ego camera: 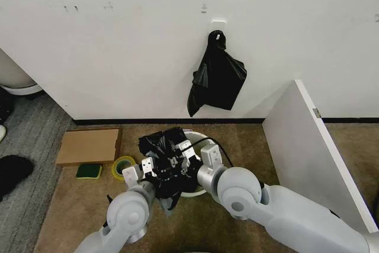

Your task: Place the garbage bag over the trash bin.

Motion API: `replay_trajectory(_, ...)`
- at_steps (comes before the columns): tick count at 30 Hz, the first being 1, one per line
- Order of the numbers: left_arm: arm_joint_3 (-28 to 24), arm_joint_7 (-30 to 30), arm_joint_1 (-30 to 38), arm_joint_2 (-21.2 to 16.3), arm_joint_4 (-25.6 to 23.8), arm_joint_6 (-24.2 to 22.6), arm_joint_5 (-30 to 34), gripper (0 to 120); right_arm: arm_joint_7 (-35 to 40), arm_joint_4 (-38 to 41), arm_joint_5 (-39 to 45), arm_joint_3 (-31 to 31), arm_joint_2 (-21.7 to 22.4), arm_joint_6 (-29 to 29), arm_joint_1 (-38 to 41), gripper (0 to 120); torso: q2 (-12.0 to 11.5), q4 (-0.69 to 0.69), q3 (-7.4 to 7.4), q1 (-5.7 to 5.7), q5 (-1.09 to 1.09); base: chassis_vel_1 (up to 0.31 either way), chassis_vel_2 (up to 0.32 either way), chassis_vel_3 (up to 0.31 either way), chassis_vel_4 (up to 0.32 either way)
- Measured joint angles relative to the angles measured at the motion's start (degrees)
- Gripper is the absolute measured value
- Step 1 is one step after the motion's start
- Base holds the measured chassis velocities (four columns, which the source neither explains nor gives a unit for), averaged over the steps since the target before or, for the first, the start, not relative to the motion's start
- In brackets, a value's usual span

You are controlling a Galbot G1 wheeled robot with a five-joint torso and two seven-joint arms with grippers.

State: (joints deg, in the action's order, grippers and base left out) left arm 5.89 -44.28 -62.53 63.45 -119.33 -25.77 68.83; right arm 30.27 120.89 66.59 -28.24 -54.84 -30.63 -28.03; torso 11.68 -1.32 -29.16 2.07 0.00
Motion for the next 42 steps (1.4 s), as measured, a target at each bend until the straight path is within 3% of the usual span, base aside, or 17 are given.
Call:
replay_trajectory(13,-0.55,-1.55,1.92,0.86,1.78,-3.03,1.40,39,0.05,-0.07,0.31,-0.12,-0.28,0.00,0.10,0,0.00,0.01,0.00,0.00,0.00,0.000,0.000,0.000,0.000)
replay_trajectory(17,-0.75,-2.39,2.59,0.95,2.13,-3.14,2.23,18,0.10,-0.07,0.49,-0.15,-0.25,0.00,0.21,0,0.00,0.01,0.00,0.00,0.00,0.000,0.000,0.000,0.000)
replay_trajectory(22,-1.17,-4.30,3.61,0.20,2.48,-4.07,4.65,4,0.10,0.02,0.64,0.16,0.14,0.01,-0.27,0,0.00,-0.01,0.00,0.00,-0.01,0.000,0.000,0.000,0.000)
replay_trajectory(30,-0.30,-4.60,2.23,-1.94,1.32,-4.38,4.65,1,0.00,-0.02,0.99,1.47,0.16,0.14,-1.20,0,0.01,0.01,0.00,0.00,-0.02,0.000,0.000,0.000,0.000)
replay_trajectory(42,4.13,-3.21,-5.82,-8.07,-6.31,-3.48,2.15,1,-0.85,0.36,0.00,9.57,0.43,0.90,-4.98,0,0.01,0.00,0.01,0.00,-0.01,0.000,0.000,0.000,0.000)
